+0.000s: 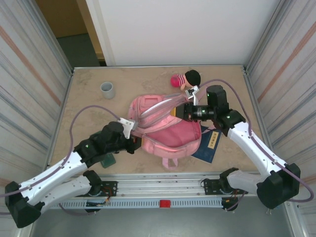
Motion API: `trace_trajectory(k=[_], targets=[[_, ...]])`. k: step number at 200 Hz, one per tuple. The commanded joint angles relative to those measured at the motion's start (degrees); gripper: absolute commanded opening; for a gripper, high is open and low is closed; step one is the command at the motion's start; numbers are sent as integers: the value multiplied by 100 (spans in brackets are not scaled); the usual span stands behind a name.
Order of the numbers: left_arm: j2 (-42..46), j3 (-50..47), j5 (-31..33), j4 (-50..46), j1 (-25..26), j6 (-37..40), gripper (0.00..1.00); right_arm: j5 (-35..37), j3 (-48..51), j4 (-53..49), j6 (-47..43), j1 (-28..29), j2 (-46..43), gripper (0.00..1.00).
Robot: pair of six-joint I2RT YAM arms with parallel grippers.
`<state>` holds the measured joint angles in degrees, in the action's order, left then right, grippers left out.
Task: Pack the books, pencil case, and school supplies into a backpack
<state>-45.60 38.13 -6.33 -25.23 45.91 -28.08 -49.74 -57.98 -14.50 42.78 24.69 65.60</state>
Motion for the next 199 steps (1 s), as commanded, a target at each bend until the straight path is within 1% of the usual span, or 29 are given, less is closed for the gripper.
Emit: trace_trajectory(k=[1,27,49,71,87,104,123,130,140,150,158,166,183,199], targets=[[64,-31,555,-333,-316,241,0,-848,-533,59,-374,-51,-75,0],[36,-61,633,-341,-750,342,0,-1275,-805,-60,-510,-109,-31,0],[18,-187,506,69,-1087,525,0,-1606,-1079,-336,-766,-120,69,0],[-172,-267,405,464,-1301,714,0,-1846,-1342,-614,-990,-120,171,0],[-386,-253,519,599,-1399,810,0,-1996,-1444,-732,-1093,-117,198,0],[-621,-287,796,719,-1473,735,0,-2066,-1501,-775,-1146,-113,163,0],[-895,-320,920,886,-1573,634,0,-1844,-1525,-830,-1168,-100,145,0],[-949,-296,901,930,-1596,587,3,-1710,-1525,-875,-1196,-101,178,0],[-980,-235,825,982,-1606,553,10,-1471,-1533,-961,-1248,-99,239,0],[-937,-155,782,964,-1611,495,22,-1279,-1533,-994,-1296,-96,320,0],[-865,-83,792,898,-1605,448,34,-1082,-1532,-981,-1320,-88,400,0],[-758,11,852,795,-1611,412,42,-864,-1532,-951,-1364,-57,465,0],[-484,209,1086,557,-1608,355,53,-553,-1496,-696,-1455,55,590,0],[-250,362,1308,364,-1605,344,57,-240,-1431,-327,-1461,178,686,0]])
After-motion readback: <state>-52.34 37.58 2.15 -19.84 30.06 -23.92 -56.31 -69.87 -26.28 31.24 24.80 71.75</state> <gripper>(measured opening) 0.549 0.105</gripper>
